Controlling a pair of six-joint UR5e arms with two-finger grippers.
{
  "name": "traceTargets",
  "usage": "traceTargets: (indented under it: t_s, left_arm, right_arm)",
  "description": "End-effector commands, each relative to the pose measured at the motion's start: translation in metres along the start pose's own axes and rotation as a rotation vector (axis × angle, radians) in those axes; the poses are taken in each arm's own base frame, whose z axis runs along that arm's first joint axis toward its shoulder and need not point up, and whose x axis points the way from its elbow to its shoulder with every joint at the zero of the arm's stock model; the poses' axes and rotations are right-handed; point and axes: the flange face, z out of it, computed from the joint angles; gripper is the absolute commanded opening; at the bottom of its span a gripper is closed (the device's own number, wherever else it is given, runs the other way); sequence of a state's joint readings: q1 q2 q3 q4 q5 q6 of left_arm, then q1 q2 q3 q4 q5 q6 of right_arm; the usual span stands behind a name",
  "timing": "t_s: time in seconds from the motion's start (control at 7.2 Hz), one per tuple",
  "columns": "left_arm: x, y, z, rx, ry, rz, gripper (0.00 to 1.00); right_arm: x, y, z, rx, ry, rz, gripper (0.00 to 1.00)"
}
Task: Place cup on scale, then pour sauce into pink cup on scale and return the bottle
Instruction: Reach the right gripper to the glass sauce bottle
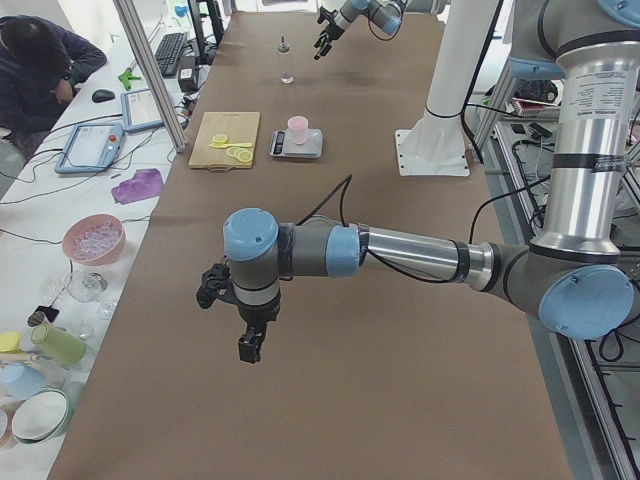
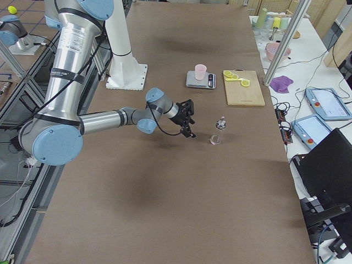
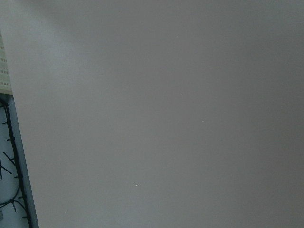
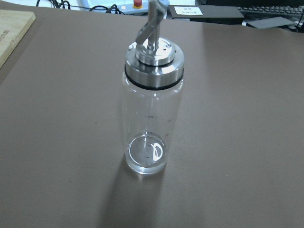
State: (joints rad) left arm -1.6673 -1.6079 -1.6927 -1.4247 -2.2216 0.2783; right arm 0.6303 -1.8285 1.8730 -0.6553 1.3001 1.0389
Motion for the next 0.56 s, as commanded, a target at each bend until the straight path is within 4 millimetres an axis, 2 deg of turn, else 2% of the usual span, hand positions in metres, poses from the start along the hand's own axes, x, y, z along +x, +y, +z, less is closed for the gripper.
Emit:
traceTargets:
  t_s: [0.0, 0.14, 0.42]
  left_arm:
    - [0.001, 0.000, 0.000, 0.001, -0.001, 0.002, 0.98]
    - [0.001, 0.000, 0.000, 0.001, -0.001, 0.002, 0.98]
    - [0.001, -0.001, -0.001, 0.002, -0.001, 0.003, 0.98]
  right_arm:
    - [0.001, 0.014, 0.047, 0.093, -0.004, 0.006, 0.99]
    - [-0.005, 0.019, 0.066, 0.132, -0.005, 0.005, 0.99]
    - [-0.020, 0.022, 0.079, 0.163, 0.004, -0.001, 0.99]
